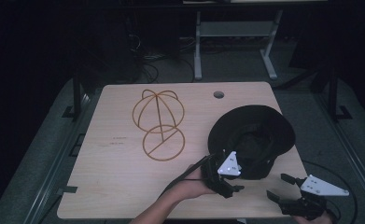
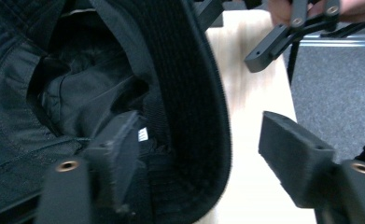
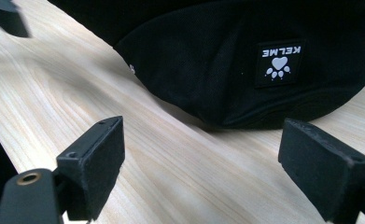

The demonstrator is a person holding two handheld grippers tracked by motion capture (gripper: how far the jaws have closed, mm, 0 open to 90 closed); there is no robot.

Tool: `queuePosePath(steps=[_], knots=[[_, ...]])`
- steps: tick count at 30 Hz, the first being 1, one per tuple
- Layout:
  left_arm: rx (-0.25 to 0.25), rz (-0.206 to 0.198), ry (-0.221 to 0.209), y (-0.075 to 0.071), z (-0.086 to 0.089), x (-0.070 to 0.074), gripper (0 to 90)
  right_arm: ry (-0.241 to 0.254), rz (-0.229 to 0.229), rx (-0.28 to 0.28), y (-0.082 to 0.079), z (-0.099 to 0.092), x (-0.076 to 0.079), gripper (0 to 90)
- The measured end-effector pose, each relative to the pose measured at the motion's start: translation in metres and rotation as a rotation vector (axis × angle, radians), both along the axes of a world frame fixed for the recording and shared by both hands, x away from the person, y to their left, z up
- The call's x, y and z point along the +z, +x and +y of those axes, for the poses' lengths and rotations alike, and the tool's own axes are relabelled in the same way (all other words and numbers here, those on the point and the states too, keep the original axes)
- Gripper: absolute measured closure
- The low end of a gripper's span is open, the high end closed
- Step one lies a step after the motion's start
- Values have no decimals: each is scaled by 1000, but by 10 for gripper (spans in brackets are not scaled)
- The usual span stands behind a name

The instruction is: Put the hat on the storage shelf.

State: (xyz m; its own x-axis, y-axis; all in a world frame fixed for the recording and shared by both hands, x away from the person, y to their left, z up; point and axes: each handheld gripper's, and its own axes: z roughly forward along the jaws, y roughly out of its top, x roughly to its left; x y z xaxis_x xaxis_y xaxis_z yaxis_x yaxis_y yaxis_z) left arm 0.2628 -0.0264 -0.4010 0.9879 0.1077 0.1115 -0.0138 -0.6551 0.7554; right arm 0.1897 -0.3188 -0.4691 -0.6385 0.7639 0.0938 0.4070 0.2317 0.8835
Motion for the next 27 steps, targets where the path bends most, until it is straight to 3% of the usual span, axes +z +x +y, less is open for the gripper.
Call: queuePosePath(steps=[5,10,19,20,25,27], knots=[[-8,-21,33,0,-2,-4,537,0,3,2,1,1,0,142],[-5,-17,14,1,1,-3,723,-3,-2,0,1,0,0,142],[64,34,-83,7,18,2,826,6,-2,-9,3,0,-2,142],[78,66,-116,9,24,3,832,9,-13,-13,3,0,0,142],[94,111,-159,11,37,4,846,14,-30,-13,4,3,2,141],[106,154,-198,12,47,5,848,10,-35,-13,5,5,3,141]])
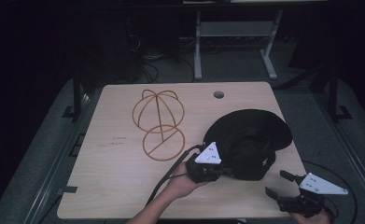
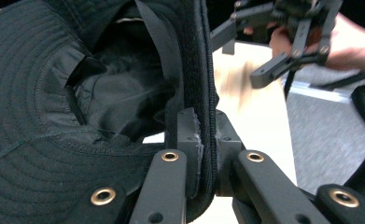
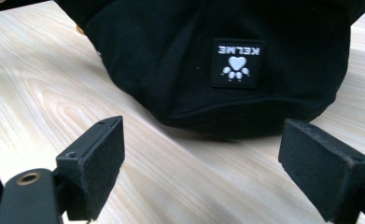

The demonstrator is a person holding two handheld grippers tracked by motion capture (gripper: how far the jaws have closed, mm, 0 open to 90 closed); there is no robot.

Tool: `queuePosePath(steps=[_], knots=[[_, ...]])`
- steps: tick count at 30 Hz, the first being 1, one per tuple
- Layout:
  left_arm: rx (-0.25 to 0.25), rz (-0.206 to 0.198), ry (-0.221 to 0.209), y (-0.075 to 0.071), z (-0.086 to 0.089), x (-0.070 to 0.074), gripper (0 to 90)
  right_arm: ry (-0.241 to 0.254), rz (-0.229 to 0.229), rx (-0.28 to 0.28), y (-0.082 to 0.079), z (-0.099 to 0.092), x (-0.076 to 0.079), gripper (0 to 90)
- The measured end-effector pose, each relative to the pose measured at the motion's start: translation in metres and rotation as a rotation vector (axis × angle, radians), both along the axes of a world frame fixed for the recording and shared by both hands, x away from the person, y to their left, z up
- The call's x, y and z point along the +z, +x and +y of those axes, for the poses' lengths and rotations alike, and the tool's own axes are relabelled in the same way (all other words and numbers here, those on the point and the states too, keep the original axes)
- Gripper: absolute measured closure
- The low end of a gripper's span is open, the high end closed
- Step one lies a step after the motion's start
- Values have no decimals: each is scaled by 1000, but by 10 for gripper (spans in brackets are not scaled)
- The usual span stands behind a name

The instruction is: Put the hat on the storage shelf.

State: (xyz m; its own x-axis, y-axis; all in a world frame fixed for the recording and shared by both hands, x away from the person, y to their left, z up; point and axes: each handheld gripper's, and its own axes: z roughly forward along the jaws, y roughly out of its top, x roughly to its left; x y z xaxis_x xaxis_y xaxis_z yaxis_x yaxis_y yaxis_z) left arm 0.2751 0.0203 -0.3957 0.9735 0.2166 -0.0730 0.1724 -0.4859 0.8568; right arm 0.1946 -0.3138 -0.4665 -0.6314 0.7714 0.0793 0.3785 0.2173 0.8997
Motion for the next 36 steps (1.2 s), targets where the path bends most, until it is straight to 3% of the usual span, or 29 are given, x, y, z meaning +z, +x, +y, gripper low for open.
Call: queuePosePath(steps=[4,9,16,18,26,30,35,36], knots=[[17,28,-24,1,6,1,850,6,8,5,2,3,0,139],[33,74,-77,4,11,3,852,8,-32,42,3,20,4,139],[25,77,-92,2,7,9,854,-12,-52,54,11,32,6,140],[22,85,-105,2,7,12,854,-28,-77,52,14,33,6,141],[10,103,-139,0,4,17,855,-51,-117,16,16,35,8,147],[-14,97,-135,-3,0,19,855,-54,-127,0,18,34,8,227],[-24,100,-139,-4,-1,20,856,-56,-141,10,22,33,10,455],[-24,100,-139,-4,-1,20,856,-56,-141,10,22,33,10,455]])
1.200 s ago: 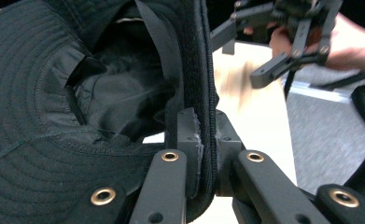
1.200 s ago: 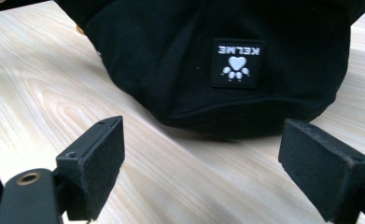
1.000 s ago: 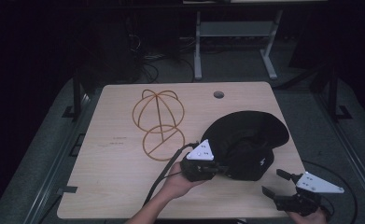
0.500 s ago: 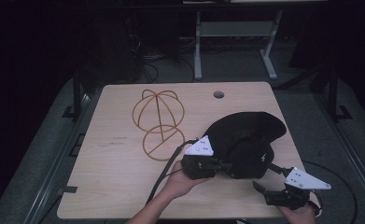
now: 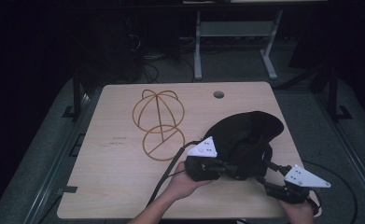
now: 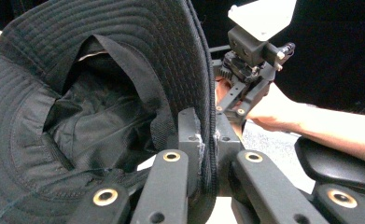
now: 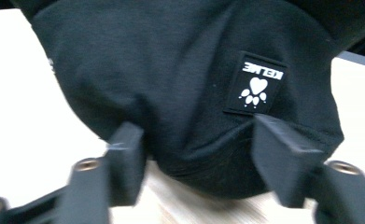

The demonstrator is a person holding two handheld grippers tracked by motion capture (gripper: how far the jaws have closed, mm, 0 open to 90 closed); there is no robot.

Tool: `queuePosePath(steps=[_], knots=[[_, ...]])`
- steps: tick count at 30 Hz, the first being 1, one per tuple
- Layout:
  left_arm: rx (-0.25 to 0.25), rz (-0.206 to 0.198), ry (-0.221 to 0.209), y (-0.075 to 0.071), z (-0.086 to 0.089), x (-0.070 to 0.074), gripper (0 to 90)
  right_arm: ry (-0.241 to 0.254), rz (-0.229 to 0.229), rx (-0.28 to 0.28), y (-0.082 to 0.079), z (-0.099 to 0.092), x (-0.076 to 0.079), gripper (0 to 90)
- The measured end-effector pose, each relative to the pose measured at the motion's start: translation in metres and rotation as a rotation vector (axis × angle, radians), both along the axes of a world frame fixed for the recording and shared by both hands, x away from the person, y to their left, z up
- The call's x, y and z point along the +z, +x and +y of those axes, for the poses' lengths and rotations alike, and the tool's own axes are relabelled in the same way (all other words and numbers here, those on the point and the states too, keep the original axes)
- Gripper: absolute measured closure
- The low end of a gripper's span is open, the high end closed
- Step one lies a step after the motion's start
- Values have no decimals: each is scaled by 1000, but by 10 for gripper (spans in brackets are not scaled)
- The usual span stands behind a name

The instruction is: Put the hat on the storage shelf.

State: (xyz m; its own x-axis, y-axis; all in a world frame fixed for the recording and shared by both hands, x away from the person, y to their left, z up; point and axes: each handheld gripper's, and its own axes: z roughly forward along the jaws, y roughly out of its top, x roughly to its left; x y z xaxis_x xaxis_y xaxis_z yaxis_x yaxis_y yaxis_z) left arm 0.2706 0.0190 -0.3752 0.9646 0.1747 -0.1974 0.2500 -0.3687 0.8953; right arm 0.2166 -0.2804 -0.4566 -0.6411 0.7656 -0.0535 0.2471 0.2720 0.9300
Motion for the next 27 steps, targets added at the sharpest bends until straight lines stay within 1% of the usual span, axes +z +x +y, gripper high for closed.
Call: queuePosePath(steps=[1,3,5,7,9,10,11,15,16,19,22,23,25,26,27], knots=[[-9,0,-1,-1,0,0,856,3,0,13,1,1,0,570],[-16,-7,10,-2,-1,0,856,-8,-5,23,2,2,1,670],[-19,-16,16,-3,0,0,857,-17,-10,39,4,4,1,751],[-17,-21,22,-4,2,1,856,-7,-6,48,4,5,3,805],[-7,-26,21,-5,4,2,855,26,-2,60,5,3,5,823],[-7,-26,21,-5,4,2,853,26,-2,60,5,3,5,823],[-9,-32,27,-5,5,3,851,57,-5,60,6,2,8,831],[0,-51,39,-7,9,5,822,63,-18,68,6,1,13,839],[-1,-58,42,-7,10,5,808,65,-13,65,5,2,13,840],[14,-77,59,-8,13,8,740,75,-12,60,6,-1,15,841],[29,-66,80,-8,17,9,648,73,-11,59,5,-3,17,841],[29,-73,86,-9,18,9,625,74,-9,59,4,-3,18,841],[34,-93,101,-11,21,11,595,71,-19,61,4,-4,20,841],[34,-93,101,-11,21,11,580,71,-19,61,4,-4,20,841],[45,-105,115,-14,24,12,553,75,-17,58,4,-5,23,841]])
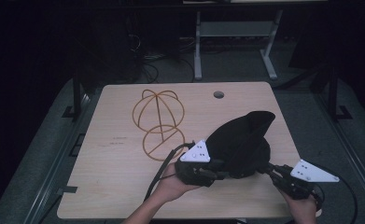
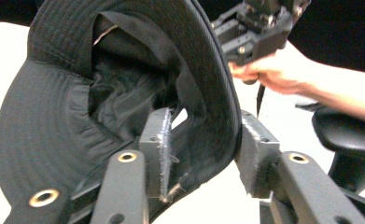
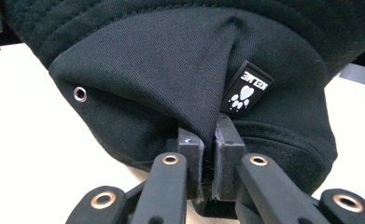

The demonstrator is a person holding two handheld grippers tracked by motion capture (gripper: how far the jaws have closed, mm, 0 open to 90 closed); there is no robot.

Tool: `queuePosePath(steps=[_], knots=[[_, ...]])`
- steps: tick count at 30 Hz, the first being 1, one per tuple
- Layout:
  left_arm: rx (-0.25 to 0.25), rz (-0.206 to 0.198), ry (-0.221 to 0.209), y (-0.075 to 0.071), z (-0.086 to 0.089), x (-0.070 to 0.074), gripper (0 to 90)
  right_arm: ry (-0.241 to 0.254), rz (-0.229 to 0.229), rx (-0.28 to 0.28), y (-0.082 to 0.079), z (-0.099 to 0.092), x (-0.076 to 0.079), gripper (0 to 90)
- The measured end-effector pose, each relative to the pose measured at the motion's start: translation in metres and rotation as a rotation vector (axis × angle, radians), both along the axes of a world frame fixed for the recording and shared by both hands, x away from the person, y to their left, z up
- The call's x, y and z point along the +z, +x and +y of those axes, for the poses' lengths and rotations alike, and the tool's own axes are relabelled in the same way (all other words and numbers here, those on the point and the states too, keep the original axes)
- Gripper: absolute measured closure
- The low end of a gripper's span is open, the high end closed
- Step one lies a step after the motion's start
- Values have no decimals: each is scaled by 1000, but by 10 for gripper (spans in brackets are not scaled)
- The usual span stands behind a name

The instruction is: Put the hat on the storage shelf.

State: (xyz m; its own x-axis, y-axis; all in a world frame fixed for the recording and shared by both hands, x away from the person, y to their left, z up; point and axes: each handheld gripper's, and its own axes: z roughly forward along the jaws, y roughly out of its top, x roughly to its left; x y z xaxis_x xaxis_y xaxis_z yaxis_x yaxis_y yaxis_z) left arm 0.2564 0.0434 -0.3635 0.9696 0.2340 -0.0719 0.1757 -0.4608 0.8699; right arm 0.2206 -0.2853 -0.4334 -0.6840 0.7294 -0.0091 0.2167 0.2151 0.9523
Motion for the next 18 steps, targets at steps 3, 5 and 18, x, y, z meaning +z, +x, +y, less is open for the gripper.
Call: queuePosePath(steps=[3,5,18], knots=[[2,-1,8,-2,3,1,528,1,-5,-2,1,-1,5,843],[7,-16,16,-5,7,2,524,2,-6,1,1,-2,7,844],[61,-33,44,-13,53,-6,524,27,7,12,12,-3,38,847]])
